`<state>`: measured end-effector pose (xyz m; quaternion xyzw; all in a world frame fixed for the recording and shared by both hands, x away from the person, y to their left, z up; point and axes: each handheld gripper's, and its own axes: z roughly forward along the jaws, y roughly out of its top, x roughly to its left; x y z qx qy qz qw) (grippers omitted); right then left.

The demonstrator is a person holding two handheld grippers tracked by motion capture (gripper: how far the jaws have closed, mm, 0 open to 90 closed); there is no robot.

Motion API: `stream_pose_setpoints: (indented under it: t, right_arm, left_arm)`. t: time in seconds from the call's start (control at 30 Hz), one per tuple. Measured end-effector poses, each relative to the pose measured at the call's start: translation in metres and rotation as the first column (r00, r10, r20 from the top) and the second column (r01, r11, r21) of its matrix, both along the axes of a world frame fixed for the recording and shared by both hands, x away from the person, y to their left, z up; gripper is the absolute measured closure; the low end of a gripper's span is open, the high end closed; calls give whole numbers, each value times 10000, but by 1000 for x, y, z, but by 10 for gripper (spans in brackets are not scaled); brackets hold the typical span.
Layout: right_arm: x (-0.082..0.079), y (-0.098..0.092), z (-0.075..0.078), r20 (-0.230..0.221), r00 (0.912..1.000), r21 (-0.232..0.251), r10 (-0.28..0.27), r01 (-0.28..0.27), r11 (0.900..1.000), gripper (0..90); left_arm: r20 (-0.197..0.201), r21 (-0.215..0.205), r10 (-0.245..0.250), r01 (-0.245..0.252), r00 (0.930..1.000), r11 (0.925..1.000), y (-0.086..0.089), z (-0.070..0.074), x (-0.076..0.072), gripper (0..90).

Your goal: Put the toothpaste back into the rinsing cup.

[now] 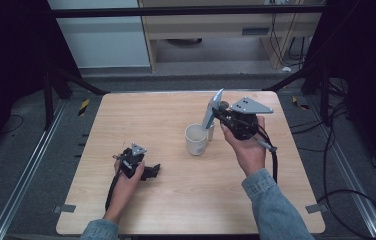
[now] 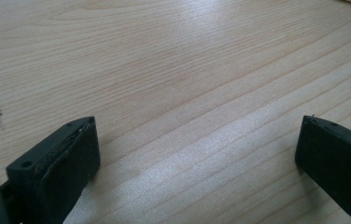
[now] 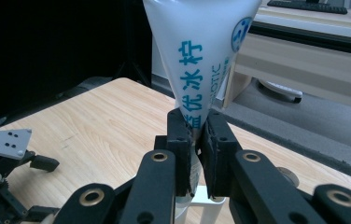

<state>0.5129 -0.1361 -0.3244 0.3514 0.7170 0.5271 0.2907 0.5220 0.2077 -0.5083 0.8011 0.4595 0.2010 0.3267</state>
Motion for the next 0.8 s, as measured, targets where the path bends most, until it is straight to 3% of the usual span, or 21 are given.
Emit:
stream_pose_setpoints:
  t: [0.8]
  right_arm:
    - [14,13,-11,104,9999,208,9,-11,9998,825]
  left_arm:
    - [-1,-6,4,-4,10000,10000,0,0,0,0]
